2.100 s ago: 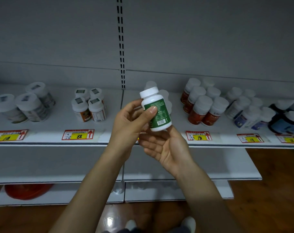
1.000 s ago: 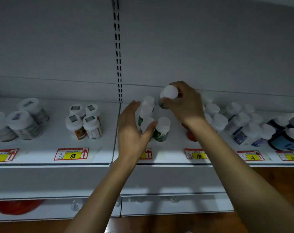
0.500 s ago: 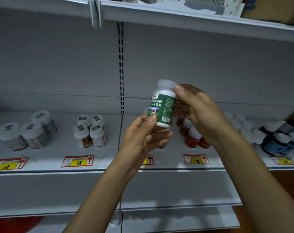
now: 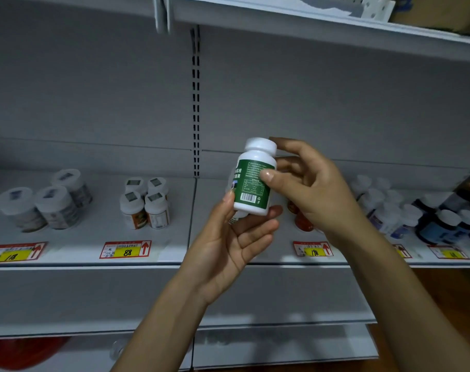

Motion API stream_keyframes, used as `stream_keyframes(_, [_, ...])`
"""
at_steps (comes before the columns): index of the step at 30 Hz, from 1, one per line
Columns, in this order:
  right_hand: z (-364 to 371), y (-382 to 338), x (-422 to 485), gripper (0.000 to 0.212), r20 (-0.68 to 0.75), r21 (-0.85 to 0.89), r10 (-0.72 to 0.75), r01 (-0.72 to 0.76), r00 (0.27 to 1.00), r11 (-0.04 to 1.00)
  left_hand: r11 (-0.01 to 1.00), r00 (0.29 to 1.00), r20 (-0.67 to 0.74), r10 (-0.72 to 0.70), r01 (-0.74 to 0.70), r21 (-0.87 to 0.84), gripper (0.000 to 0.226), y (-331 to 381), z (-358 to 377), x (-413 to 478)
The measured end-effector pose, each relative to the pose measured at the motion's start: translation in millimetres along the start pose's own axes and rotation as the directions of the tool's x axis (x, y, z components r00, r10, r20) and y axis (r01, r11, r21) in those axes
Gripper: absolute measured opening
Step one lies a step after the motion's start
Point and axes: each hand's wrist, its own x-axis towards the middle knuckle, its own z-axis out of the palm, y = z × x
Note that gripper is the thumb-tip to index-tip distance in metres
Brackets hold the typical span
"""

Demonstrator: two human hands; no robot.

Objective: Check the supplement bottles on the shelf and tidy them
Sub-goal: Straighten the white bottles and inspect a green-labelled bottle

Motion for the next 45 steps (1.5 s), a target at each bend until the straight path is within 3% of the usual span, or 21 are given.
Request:
stream_keyframes(5, [-3,3,-6,0.08,0.074,0.008,0.012,-0.013,0.997,1.0,1.0,1.0,-0.021,0.021,-0.021,-0.013,0.05,-2,0,2])
stream_keyframes(9, [-9,10,-9,0.086,0.126,0.025,0.053,-0.056,0.991,0.998,0.996,0.996,-0.042,0.083,-0.081,0.042,0.04,-5,0,5])
stream_keyframes(12, [-11,15,-10,0.083,0.139,0.064,0.081,-0.091,0.987,0.994,0.965,0.972,-0.084,0.218,-0.201,0.167,0.036,-7,1,6])
stream_keyframes(16, [-7,19,-6,0.051,0.065,0.145,0.14,-0.149,0.988,0.978,0.903,0.925,-0.135,0.354,-0.301,0.308,0.041,-15,1,7])
stream_keyframes(18, [-5,19,-3,0.045,0.034,0.173,0.166,-0.17,0.985,0.97,0.884,0.91,-0.147,0.388,-0.322,0.339,0.045,-18,4,6])
stream_keyframes(22, [-3,19,-5,0.044,0.05,0.203,0.158,-0.165,0.986,0.965,0.87,0.895,-0.156,0.419,-0.345,0.353,0.046,-21,7,2])
stream_keyframes(27, [3,28,-8,0.064,0.083,0.191,0.149,-0.162,0.985,0.968,0.852,0.891,-0.162,0.424,-0.331,0.405,0.047,-20,7,-1])
stream_keyframes(30, [-1,28,-7,0.068,0.061,0.258,0.163,-0.174,0.985,0.95,0.908,0.917,-0.179,0.357,-0.296,0.297,0.047,-19,8,-1])
stream_keyframes(35, [-10,24,-9,0.059,0.072,0.364,0.156,-0.171,0.985,0.915,0.993,0.992,-0.119,0.044,-0.056,-0.103,0.042,-17,13,-4])
stream_keyframes(41, [-10,36,-12,0.068,0.1,0.408,0.109,-0.14,0.989,0.902,0.979,0.978,-0.185,0.093,-0.124,-0.163,0.022,-21,16,-2])
stream_keyframes(45, [-12,34,-14,0.079,0.144,0.345,0.077,-0.123,0.987,0.931,0.98,0.981,-0.163,0.103,-0.128,-0.153,0.038,-21,14,-3])
